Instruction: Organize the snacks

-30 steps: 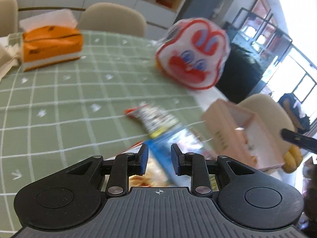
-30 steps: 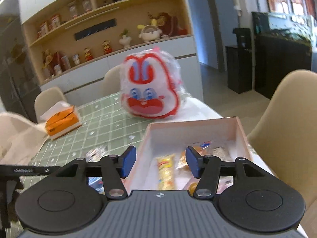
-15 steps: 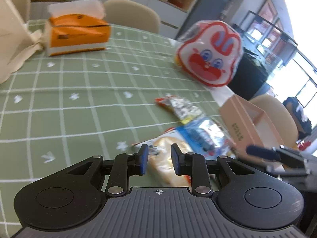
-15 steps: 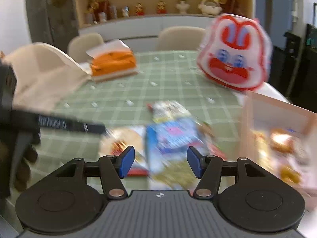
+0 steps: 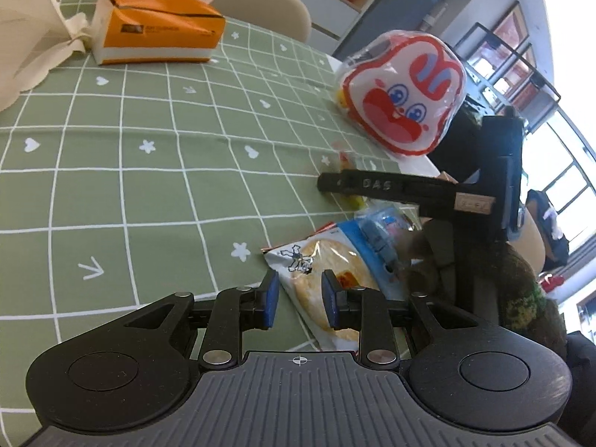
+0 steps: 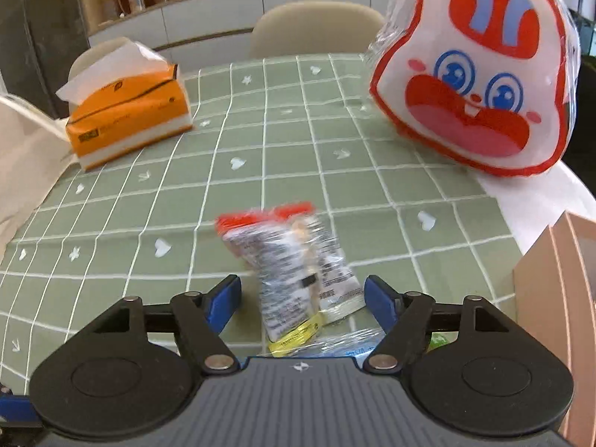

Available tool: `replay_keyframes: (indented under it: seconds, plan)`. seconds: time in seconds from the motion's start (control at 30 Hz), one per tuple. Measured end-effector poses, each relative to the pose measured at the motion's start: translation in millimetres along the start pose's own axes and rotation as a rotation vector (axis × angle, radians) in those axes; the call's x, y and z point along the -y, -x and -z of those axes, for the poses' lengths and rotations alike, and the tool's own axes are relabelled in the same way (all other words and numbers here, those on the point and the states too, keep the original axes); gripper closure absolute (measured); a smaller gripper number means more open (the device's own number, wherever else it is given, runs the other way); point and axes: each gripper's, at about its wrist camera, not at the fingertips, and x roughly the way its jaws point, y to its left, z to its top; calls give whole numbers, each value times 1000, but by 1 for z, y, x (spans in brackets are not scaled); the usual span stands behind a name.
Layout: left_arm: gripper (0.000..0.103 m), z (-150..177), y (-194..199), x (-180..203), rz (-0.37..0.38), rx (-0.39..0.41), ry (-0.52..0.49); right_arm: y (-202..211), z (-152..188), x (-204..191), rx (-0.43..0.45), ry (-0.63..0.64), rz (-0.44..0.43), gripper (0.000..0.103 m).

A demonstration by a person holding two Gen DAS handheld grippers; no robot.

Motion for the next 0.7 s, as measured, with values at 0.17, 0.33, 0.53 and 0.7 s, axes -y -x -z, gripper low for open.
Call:
replay_keyframes:
  seconds: [0.17,0.33,0.53,0.7]
  plan:
    - [74,2,-5,-6,-9,-11,24,35,4,-6,17,45,-32,83]
    - [74,2,-5,-7,-7,-7,28,84,32,-30,33,129,-53,84]
    - [74,2,-2,-9,-7,1,41,107,78,-50,-38,131,-186,87]
    - [74,3,0,-5,7,33,-1,136,115,-57,-34,179,-244,87]
